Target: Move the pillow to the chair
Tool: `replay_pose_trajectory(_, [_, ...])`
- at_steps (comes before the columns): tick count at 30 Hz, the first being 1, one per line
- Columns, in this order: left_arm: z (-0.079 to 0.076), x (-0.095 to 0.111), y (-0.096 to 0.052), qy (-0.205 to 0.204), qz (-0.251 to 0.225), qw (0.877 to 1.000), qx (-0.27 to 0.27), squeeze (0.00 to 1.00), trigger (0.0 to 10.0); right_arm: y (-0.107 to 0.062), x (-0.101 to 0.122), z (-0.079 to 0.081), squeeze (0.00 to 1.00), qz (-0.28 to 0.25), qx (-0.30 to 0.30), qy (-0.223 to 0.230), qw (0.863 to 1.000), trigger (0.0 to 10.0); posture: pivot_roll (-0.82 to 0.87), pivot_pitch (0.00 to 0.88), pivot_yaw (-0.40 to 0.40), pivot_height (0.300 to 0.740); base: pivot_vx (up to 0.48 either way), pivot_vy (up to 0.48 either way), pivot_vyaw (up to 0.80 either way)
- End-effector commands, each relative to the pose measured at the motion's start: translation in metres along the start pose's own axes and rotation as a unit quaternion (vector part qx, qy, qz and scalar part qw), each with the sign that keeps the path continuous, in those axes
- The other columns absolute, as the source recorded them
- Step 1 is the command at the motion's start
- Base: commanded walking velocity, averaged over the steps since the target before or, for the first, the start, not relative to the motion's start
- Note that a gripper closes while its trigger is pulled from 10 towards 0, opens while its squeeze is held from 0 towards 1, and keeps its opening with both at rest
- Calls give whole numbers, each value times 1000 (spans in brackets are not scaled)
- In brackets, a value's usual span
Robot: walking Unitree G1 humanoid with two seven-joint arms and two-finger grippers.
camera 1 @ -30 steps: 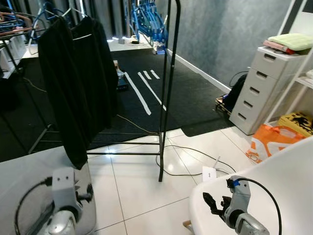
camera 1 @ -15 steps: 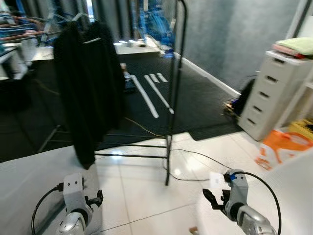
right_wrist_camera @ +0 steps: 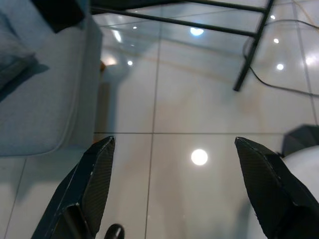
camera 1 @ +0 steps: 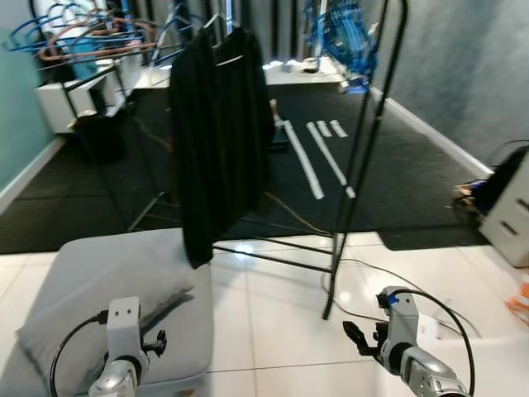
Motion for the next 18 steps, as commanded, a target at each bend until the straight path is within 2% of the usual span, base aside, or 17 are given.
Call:
replay_pose_trajectory(1, [4,-1,0,14,1,1000,9,0,10000,2,6,2,0,-12,0,0,1000,10000,-129,0,-27,740,0,0,800])
replay_pose_trajectory(4, [6,-2,0,14,0,1000,14,0,10000,2,7,1,0,-15,-1,2,1000,10000,-121,0,-26,740,0,0,800])
replay_pose_trajectory(10, [25,-2,-2,14,-6,999,32,0,10000,2,7,0,0,-15,-5,7,1000,10000,-87,0,-33,740,0,0,800])
replay_pose_trajectory(18, [37,-3,-5,11,-14,999,41,0,10000,2,7,0,0,-14,-1,4,1000,10000,-106,3,-38,740,0,0,800])
Point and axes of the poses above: a point about 5 cm out from each wrist's last joint towards the gripper, its own y axis pointing out of the wrist towards the gripper, its own x axis along the axis of the wrist's last joint, z = x × y, the point moved 3 cm from there along y, pointing out of the wrist towards the gripper, and after that the axes turned 2 degrees about -y, right-handed, at the moved point
